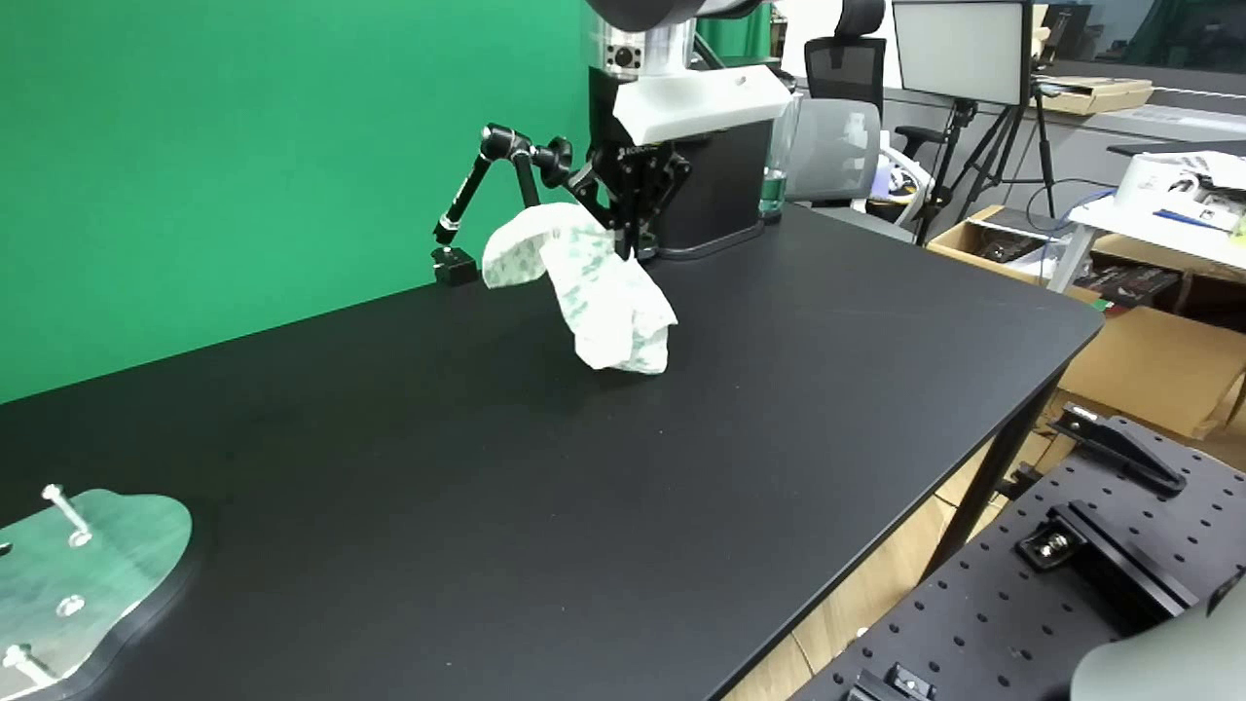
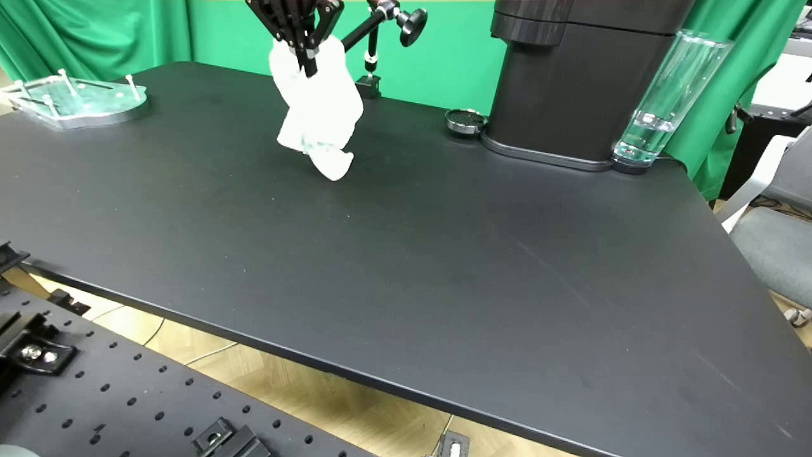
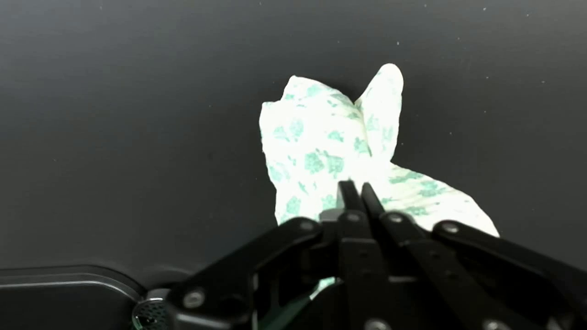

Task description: Remove the white cloth from the black stand

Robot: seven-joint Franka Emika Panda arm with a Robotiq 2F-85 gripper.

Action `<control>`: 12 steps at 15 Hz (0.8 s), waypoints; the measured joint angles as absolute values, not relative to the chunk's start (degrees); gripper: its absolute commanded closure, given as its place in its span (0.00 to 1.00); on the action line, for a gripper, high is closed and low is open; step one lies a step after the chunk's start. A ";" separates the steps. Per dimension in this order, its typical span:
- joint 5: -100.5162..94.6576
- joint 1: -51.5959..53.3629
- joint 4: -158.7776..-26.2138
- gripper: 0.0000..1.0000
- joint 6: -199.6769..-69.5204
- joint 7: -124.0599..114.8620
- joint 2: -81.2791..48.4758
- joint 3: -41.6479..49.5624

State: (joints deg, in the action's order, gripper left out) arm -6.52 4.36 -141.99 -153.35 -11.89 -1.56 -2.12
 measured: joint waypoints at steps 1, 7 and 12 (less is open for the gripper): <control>-6.52 3.99 -143.12 0.99 -153.35 -12.38 -0.72 -1.97; -6.64 3.37 -147.55 0.99 -153.35 -14.00 2.19 -2.25; -8.82 3.85 -148.96 0.99 -153.35 -14.29 2.15 -4.51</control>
